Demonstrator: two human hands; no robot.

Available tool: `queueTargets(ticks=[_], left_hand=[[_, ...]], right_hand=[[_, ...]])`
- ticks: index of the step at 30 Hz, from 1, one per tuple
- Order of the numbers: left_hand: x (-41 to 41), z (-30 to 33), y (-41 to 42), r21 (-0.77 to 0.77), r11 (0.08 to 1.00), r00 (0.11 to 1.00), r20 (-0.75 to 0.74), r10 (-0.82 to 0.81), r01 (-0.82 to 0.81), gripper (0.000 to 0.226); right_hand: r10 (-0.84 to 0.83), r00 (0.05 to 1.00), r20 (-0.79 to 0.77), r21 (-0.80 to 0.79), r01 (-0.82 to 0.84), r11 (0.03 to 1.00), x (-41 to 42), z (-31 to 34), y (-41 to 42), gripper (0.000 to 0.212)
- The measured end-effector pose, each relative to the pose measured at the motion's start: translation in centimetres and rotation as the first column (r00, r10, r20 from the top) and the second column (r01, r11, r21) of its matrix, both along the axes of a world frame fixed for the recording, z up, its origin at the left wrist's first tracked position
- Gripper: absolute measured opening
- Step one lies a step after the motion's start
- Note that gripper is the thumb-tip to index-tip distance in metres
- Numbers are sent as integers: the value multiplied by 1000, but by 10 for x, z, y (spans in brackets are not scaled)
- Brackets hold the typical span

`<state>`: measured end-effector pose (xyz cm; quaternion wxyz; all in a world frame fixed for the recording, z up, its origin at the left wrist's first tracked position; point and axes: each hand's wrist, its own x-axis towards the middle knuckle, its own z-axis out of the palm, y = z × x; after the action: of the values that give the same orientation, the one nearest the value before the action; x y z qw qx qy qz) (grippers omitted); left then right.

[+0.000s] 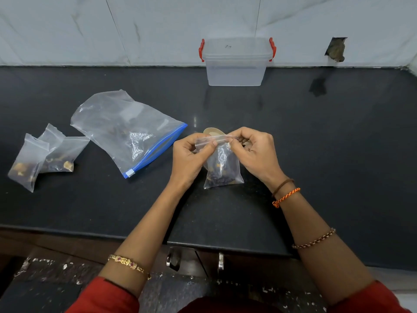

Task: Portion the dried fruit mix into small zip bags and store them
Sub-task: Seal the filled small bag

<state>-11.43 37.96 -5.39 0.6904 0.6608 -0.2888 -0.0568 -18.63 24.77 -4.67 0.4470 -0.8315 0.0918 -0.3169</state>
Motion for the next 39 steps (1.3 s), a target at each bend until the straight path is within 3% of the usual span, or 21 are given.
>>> queueTargets(ticks=[12,19,22,29,32,39], left_hand=[[2,0,2,1,1000,999,-51,-2,2,9],[4,4,9,-32,990,982,-138,129,-134,16],[3,5,12,-3,991,985,-116,130,-132,15],[4,0,11,26,993,993,22,118,-118,12],[4,3,13,31,995,993,68,95,-98,15],[0,17,28,-94,995,999,-14,41,-42,19]], right_hand=[[18,1000,2,131,-18,991,-3,4,-5,19],[-23,1000,15,249,18,968,-2,6,-4,20],[28,999,17,309,-32,950,-4,9,-2,26],[217,976,35,419,-211,883,-6,13,8,15],[178,983,36,400,-177,899,-5,17,13,17],[59,996,68,407,-82,910,-1,37,42,26]])
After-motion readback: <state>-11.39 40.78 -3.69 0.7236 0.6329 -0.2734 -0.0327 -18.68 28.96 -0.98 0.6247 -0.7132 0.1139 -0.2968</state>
